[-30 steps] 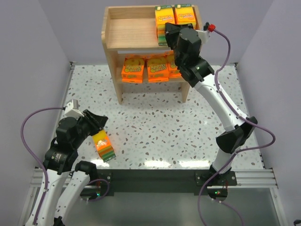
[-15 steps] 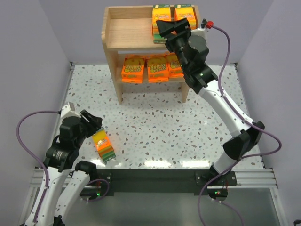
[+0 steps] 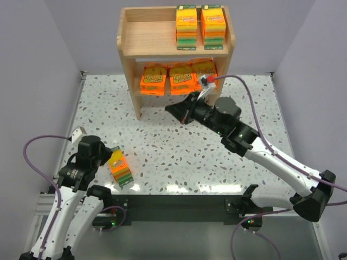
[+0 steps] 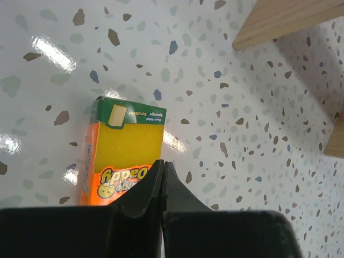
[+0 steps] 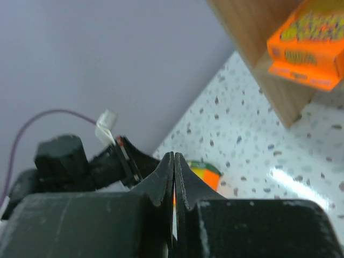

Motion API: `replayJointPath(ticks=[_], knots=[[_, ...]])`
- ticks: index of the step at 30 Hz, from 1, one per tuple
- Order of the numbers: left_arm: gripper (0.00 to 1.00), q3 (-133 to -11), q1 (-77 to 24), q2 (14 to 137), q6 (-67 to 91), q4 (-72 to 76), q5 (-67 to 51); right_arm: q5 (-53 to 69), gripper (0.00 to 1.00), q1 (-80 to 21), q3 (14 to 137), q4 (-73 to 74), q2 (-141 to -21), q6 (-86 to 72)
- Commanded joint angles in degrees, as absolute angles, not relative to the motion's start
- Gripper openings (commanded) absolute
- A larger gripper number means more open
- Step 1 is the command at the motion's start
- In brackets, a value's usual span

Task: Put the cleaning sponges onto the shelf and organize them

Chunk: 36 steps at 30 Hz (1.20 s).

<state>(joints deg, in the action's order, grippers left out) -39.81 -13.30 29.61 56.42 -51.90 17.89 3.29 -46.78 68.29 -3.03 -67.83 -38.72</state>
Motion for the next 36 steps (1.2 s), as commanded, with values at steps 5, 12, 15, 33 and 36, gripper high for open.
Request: replayJointPath(ticks=[5, 12, 15, 33, 36], knots=[[0.00, -32.3, -13.4, 34.3, 64.0, -50.8, 16.1, 4.6, 0.00, -48.1, 58.7, -0.2, -64.5, -33.3], [0.00, -31.2, -13.4, 35.6, 69.8, -52.4, 21.5, 11.7, 0.00, -49.0, 49.6, -2.7, -66.4, -37.0], [0.00, -28.7, -13.4, 37.7, 69.3, -50.0, 20.0, 12.7, 0.00, -49.7, 44.7, -5.7, -66.4, -39.5], [0.00, -13.1, -15.6, 45.6, 77.5, -7.6, -4.1, 13.0, 0.00, -54.4, 41.4, -8.4, -76.9, -41.3], [0.00, -11.2, -19.9, 48.3, 81.5, -0.8, -3.4, 13.4, 0.00, -57.2, 43.5, -9.3, -81.1, -41.6]])
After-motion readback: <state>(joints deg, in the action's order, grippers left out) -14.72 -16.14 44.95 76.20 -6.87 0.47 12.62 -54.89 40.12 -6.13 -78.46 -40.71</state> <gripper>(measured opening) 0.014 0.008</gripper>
